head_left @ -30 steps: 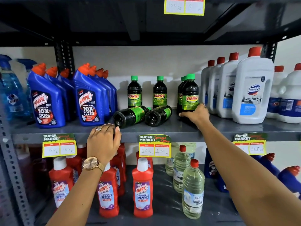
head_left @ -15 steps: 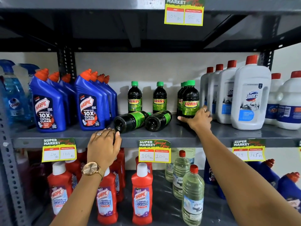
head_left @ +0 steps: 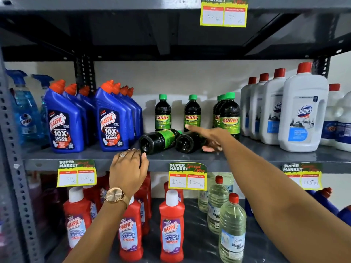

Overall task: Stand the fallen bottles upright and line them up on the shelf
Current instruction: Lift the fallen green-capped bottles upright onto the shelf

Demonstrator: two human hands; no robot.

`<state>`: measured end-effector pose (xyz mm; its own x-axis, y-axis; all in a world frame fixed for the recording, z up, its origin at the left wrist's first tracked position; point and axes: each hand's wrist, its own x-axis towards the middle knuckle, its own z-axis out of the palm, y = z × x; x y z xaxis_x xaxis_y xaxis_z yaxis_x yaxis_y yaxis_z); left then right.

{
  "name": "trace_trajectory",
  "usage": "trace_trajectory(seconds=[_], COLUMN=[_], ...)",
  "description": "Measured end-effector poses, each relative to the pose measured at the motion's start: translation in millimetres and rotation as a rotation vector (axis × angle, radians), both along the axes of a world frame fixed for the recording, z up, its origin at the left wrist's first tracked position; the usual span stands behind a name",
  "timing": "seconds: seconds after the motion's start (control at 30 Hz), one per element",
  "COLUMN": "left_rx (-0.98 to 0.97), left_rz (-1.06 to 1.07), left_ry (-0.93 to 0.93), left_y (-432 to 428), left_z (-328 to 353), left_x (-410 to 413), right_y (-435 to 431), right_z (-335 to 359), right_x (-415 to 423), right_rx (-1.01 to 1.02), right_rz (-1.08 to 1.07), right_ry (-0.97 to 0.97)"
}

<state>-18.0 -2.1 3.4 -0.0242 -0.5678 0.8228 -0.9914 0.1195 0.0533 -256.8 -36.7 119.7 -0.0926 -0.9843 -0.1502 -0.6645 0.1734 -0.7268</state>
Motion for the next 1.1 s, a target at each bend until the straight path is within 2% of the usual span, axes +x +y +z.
trace_trajectory(seconds=[0.07, 0.13, 0.23, 0.4, 0.47, 0.57, 0.67, 0.73, 0.83, 0.97, 1.1], left_rx=[-0.013, -0.026, -0.036, -0.033, -0.042, -0.056, -0.043, -0.036, -0.032, -0.036, -0.045], left_rz=[0.001, 0.005, 0.001, -0.019, -0.021, -0.018, -0.016, -0.018, -0.024, -0.025, -0.027], left_ry=[-0.011, -0.017, -0.014, 0.028, 0.043, 0.053, 0.047, 0.04, 0.04, 0.045, 0.045], left_y=[-1, -1, -2, -2, -2, -2, -2, -1, -1, -2, -4], left_z=[0, -1, -1, -1, -1, -2, -1, -2, -2, -2, -3], left_x=[1, 2, 2, 1, 1, 0, 1, 1, 1, 1, 2], right_y=[-9, -23, -29, -26, -25, -22, -19, -19, -23, -27, -33], right_z=[-2, -15, -34, -45, -43, -41, -41, -43, -43, -45, -47], right_x=[0, -4, -11, -19, -18, -14, -4, 0, -3, -14, -16], right_rx=[0.004, -0.062, -0.226, -0.517, -0.661, -0.788, -0.792, -0.774, -0.719, -0.595, -0.611], right_rz=[-0.026, -0.089, -0.157, -0.257, -0.29, -0.334, -0.336, -0.304, -0.248, -0.138, -0.119], right_ry=[-0.032, -0.144, -0.351, -0.485, -0.362, -0.024, 0.169, 0.188, 0.038, -0.294, -0.218])
